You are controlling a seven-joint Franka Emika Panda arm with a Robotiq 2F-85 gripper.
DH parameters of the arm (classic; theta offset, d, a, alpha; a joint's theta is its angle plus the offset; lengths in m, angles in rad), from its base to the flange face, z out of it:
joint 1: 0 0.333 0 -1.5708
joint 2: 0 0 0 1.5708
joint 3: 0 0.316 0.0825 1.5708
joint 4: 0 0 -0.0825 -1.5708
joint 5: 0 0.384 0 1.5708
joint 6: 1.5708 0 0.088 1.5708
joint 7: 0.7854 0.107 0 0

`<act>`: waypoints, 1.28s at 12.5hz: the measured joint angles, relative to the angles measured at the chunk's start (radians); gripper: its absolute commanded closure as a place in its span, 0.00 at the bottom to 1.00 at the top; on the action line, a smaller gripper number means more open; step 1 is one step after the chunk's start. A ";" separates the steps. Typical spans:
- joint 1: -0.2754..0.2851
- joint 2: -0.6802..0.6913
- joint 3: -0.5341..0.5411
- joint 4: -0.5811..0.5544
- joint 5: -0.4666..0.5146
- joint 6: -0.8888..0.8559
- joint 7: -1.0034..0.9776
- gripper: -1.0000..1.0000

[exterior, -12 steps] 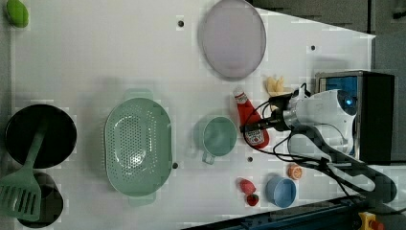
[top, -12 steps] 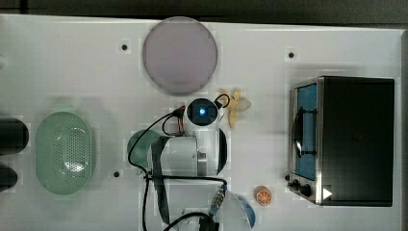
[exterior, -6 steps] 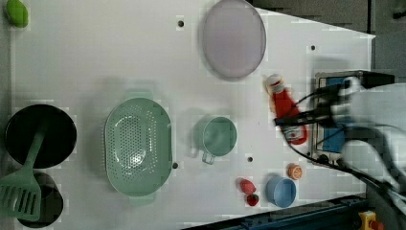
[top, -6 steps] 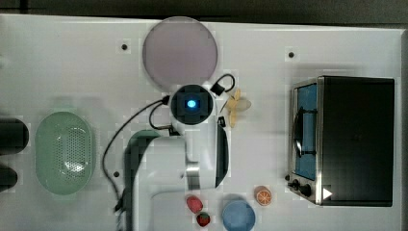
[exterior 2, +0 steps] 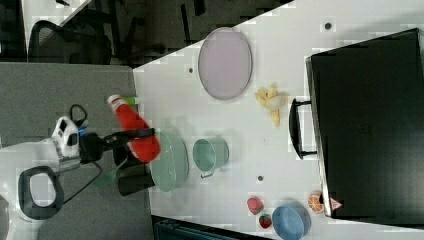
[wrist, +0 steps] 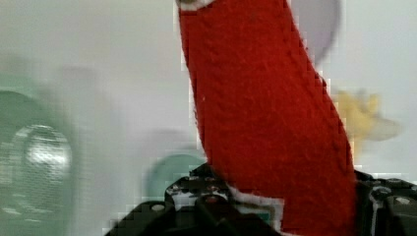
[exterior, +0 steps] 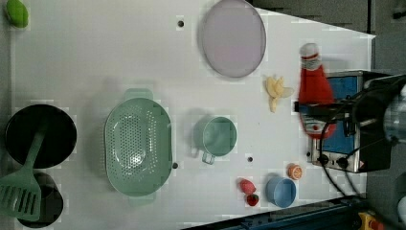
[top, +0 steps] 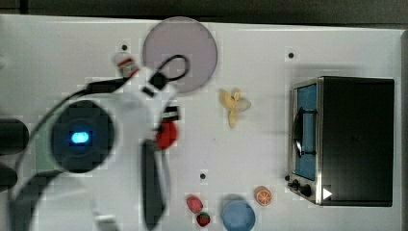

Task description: Pick Ketchup from the table and place it in strainer.

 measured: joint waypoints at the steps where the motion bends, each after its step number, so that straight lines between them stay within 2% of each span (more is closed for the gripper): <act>1: 0.014 0.023 0.048 0.008 0.018 0.010 0.074 0.37; 4: 0.078 0.157 0.190 -0.004 0.022 0.112 0.267 0.37; 6: 0.101 0.264 0.282 -0.018 0.025 0.220 0.366 0.37; 8: 0.130 0.351 0.333 -0.033 0.027 0.286 0.434 0.37; 10: 0.166 0.419 0.334 -0.033 0.015 0.342 0.476 0.37; 12: 0.180 0.496 0.331 -0.033 -0.058 0.442 0.500 0.37; 14: 0.187 0.568 0.325 -0.033 -0.068 0.502 0.541 0.37; 15: 0.192 0.601 0.321 -0.033 -0.079 0.502 0.564 0.33; 16: 0.196 0.628 0.315 -0.035 -0.112 0.505 0.589 0.24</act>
